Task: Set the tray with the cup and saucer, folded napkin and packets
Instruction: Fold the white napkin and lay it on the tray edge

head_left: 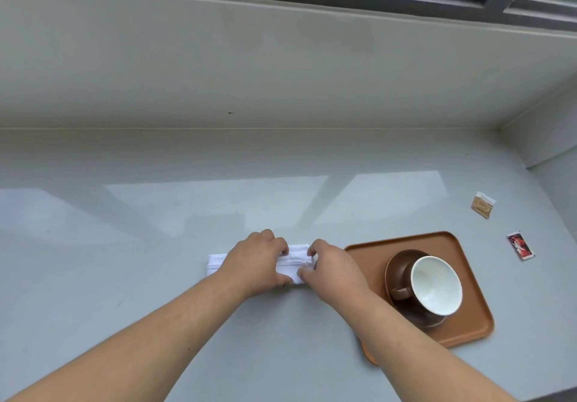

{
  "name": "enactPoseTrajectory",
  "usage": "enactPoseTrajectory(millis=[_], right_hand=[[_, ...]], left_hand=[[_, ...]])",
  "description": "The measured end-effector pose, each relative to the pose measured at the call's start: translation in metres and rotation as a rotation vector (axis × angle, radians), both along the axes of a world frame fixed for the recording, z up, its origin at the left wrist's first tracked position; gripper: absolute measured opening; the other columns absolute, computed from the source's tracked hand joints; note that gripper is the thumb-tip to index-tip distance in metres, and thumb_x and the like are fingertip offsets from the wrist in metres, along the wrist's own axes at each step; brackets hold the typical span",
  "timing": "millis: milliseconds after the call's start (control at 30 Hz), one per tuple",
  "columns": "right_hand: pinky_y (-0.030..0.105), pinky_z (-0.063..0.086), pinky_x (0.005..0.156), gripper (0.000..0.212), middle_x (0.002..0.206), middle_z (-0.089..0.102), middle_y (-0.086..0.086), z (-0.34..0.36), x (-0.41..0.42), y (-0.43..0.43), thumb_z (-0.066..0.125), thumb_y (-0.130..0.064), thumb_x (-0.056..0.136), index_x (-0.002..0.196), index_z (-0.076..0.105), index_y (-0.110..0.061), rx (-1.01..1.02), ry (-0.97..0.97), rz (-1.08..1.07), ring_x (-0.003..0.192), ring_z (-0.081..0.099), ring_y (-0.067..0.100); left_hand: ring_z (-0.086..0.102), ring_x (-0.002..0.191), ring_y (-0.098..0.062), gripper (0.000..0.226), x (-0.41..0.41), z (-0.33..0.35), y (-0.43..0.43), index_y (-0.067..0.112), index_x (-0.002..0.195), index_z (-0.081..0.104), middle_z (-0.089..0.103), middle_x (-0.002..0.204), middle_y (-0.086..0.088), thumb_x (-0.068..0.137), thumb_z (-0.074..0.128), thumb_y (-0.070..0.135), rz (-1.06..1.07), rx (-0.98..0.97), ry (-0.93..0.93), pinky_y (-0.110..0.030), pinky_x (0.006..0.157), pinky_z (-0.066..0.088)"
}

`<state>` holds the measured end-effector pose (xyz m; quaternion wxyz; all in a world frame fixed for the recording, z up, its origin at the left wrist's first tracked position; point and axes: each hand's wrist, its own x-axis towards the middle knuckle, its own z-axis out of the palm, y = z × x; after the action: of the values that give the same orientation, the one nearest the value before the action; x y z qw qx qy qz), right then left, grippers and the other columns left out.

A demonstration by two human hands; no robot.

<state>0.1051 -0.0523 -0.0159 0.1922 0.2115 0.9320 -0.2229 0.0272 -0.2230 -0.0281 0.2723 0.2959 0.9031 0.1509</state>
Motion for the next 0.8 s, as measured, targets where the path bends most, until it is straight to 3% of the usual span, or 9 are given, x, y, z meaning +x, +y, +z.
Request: enactPoseTrajectory(millis=[100,233,433,533,667,800], right_hand=[[0.033,0.047,0.072,0.053,0.11,0.06,0.0,-0.001,0.0,0.0,0.075,-0.042,0.079,0.125,0.055,-0.027,0.017,-0.021,0.11,0.101,0.06,0.023],[0.035,0.047,0.081,0.058,0.116,0.055,0.001,-0.004,-0.006,0.0,0.077,-0.042,0.079,0.128,0.051,-0.024,0.067,-0.042,0.147,0.109,0.053,0.025],[0.033,0.042,0.074,0.038,0.103,0.05,0.0,0.001,-0.02,0.002,0.072,-0.039,0.079,0.109,0.058,-0.021,0.102,-0.07,0.244,0.098,0.048,0.022],[0.032,0.043,0.076,0.027,0.099,0.05,-0.003,0.011,-0.026,0.007,0.068,-0.037,0.08,0.101,0.061,-0.023,0.131,-0.002,0.387,0.095,0.045,0.022],[0.032,0.038,0.072,0.02,0.102,0.057,-0.005,0.017,-0.035,0.015,0.063,-0.033,0.083,0.1,0.061,-0.023,0.178,0.091,0.627,0.095,0.047,0.022],[0.034,0.044,0.067,0.017,0.098,0.059,-0.004,0.016,-0.043,0.017,0.061,-0.031,0.087,0.103,0.055,-0.026,0.005,-0.077,0.472,0.09,0.053,0.021]], left_hand=[[0.053,0.11,-0.019,0.066,0.0,-0.002,0.001,0.031,0.128,0.058,0.054,0.119,0.004,0.073,0.073,0.064,0.011,0.01,0.005,-0.034,0.086,0.049],[0.053,0.112,-0.02,0.069,0.001,-0.005,-0.002,0.028,0.129,0.058,0.055,0.122,0.004,0.073,0.076,0.061,0.042,0.039,-0.008,-0.034,0.09,0.048],[0.054,0.103,-0.017,0.045,-0.003,-0.006,-0.004,0.026,0.112,0.063,0.056,0.11,0.004,0.076,0.078,0.048,0.138,0.087,-0.076,-0.031,0.084,0.048],[0.053,0.094,-0.017,0.028,-0.007,-0.002,-0.004,0.029,0.097,0.062,0.059,0.1,0.007,0.08,0.075,0.047,0.143,0.077,-0.063,-0.032,0.077,0.047],[0.052,0.094,-0.017,0.023,-0.012,0.0,-0.007,0.032,0.086,0.055,0.061,0.092,0.01,0.085,0.069,0.051,0.141,0.051,-0.037,-0.032,0.067,0.039],[0.055,0.088,-0.019,0.022,-0.013,0.0,-0.009,0.031,0.081,0.053,0.06,0.086,0.011,0.09,0.065,0.048,0.162,0.054,-0.053,-0.032,0.061,0.04]])
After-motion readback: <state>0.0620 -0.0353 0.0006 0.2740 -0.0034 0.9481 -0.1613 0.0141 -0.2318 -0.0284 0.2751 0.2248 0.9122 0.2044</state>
